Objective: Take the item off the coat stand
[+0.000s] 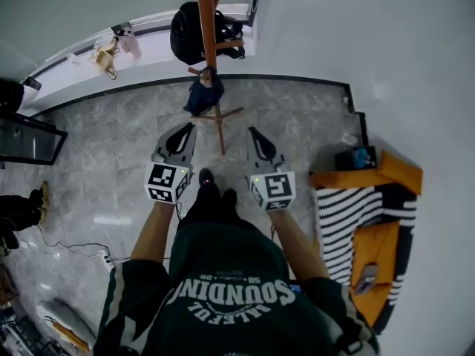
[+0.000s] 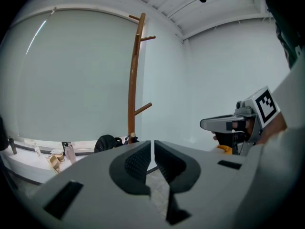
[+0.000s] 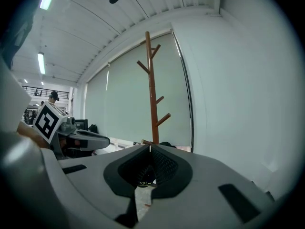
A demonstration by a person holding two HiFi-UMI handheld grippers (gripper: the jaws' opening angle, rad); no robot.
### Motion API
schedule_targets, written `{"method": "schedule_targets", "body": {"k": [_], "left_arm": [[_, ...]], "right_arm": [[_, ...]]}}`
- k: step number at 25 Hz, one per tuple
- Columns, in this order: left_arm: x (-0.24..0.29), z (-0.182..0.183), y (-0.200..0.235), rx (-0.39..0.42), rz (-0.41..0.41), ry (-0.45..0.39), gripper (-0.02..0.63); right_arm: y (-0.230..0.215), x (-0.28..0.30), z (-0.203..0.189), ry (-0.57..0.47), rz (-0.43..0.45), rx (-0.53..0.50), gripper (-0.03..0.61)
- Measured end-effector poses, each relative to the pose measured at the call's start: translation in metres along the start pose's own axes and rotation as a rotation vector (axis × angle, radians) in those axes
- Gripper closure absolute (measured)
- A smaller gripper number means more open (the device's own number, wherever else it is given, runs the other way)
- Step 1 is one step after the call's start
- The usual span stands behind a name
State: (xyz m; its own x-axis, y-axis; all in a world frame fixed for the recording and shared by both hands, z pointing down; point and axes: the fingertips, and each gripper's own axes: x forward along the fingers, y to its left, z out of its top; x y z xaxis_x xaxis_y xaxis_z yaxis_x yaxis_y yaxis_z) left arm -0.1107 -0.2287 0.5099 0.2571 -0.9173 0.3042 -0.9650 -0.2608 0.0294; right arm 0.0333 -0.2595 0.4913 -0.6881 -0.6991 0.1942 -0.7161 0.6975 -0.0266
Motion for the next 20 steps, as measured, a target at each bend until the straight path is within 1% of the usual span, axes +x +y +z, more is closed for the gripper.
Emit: {"method": "schedule_targets", "body": {"k": [6, 10, 14, 17, 18, 20], "left_arm": [[0.012, -0.002, 0.007, -0.012, 0.002, 0.001, 0.611], [0.018, -0.006, 0.007, -0.025, -0.015, 0.011, 0.549], [0.023, -0.010, 0.008, -0.023, -0.026, 0.023, 0.477], [0.026, -0.015, 0.010, -0.005, -0.010, 0.046, 0.423], [0.027, -0.017, 0.012, -0.002, -0.001, 0.052, 0.394], [0.029, -0.019, 0.015, -0.003, 0.010, 0.053, 0.374]], "right_arm": [[-0.006, 0.011, -0.001, 0.009, 0.000, -0.008, 0.580], [-0.004, 0.016, -0.004, 0.022, 0.006, -0.013, 0.579], [0.004, 0.020, -0.002, 0.023, 0.032, 0.005, 0.580], [0.004, 0.021, -0.007, 0.029, 0.034, -0.005, 0.580], [0.005, 0.021, -0.008, 0.036, 0.034, -0.002, 0.580], [0.005, 0.022, -0.012, 0.046, 0.035, -0.003, 0.578]]}}
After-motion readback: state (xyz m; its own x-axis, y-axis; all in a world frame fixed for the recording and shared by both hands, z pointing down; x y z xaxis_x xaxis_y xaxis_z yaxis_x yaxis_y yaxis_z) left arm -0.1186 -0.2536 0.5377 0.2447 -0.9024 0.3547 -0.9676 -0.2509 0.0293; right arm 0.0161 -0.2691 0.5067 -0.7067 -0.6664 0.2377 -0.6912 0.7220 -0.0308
